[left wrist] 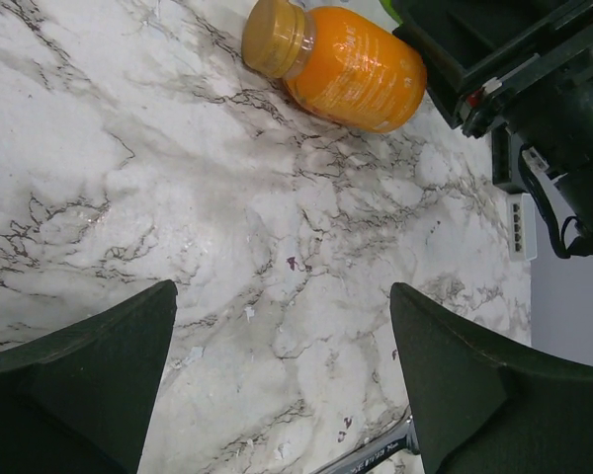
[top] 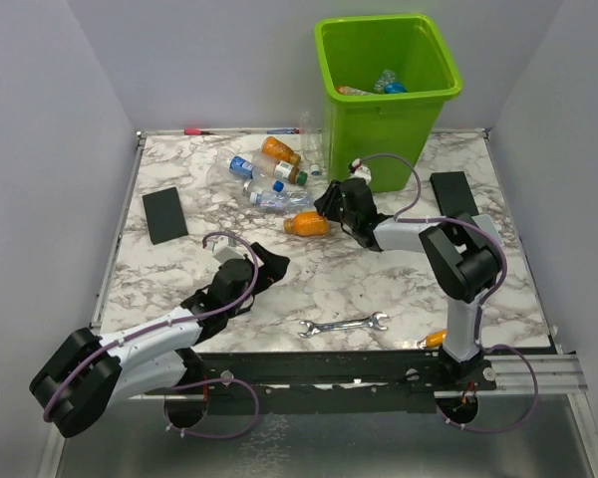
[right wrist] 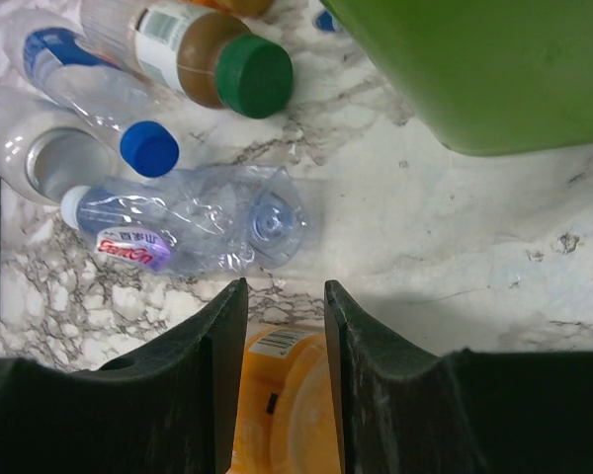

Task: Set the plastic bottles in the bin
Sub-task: Pick up the plastic bottle at the center of the board.

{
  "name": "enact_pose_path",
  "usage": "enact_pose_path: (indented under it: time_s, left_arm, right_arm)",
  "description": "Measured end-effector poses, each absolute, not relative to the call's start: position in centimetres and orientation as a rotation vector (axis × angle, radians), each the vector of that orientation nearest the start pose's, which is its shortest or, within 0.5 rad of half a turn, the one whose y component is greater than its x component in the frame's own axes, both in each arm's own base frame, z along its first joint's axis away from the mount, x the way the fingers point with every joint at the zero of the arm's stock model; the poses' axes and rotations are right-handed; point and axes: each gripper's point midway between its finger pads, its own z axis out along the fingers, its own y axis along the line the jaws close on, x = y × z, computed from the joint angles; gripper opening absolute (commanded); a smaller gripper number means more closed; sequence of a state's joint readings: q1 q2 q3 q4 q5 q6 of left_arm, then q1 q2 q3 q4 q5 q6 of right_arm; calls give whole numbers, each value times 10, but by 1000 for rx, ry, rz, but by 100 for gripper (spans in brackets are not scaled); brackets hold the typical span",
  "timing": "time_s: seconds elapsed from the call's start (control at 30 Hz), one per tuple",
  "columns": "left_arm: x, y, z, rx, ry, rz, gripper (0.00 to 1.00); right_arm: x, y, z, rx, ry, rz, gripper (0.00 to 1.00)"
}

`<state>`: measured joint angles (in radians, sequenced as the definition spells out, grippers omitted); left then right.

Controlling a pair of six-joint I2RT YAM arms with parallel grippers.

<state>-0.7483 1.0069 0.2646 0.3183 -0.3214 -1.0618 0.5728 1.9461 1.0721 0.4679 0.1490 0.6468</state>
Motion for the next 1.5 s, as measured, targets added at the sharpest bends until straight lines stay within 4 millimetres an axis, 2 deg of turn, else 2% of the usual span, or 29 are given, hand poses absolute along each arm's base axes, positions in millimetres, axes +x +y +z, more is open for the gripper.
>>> enact_pose_path:
  time_s: [0.2, 0.3, 0.4, 0.57, 0.73, 0.83, 0.93, 0.97, 1.1, 1.2, 1.3, 1.37, 1.5]
  left_arm:
    - [251, -204, 86, -535, 2020, -825, 90]
    - [255, -207, 80, -534, 2031, -814, 90]
    - [264, -218, 74, -523, 2066, -807, 90]
    - [282, -247, 74, -487, 2106, -843, 97]
    - [290, -253, 78, -457, 2112, -826, 99]
    - [293, -245, 82, -429, 2119, -753, 99]
    - [300, -231, 99, -355, 2098, -627, 99]
    - [304, -226, 111, -306, 2076, -574, 99]
    - [324, -220, 150, -92, 2018, -407, 99]
    - [342, -225, 162, 66, 2034, -289, 99]
    - [362, -237, 153, 214, 2093, -191, 99]
    - [368, -242, 131, 314, 2160, -135, 99]
    - [367, -240, 84, 465, 2307, -28, 99]
  right_arm:
    - [438, 290, 63, 170, 2071, 670, 40]
    - [419, 286, 50, 194, 2113, 705, 39]
    - [393, 279, 34, 235, 2170, 748, 39]
    - [362, 279, 32, 300, 2194, 859, 40]
    - [336, 279, 35, 316, 2218, 919, 46]
    - [324, 274, 45, 307, 2207, 930, 49]
    - [318, 268, 66, 281, 2169, 937, 55]
    - [316, 266, 75, 267, 2150, 941, 58]
    - [303, 255, 104, 211, 2084, 945, 79]
    - [290, 244, 117, 172, 2061, 933, 88]
    - [277, 232, 126, 144, 2050, 908, 94]
    - [270, 224, 134, 132, 2038, 891, 95]
    - [257, 211, 152, 106, 2012, 869, 97]
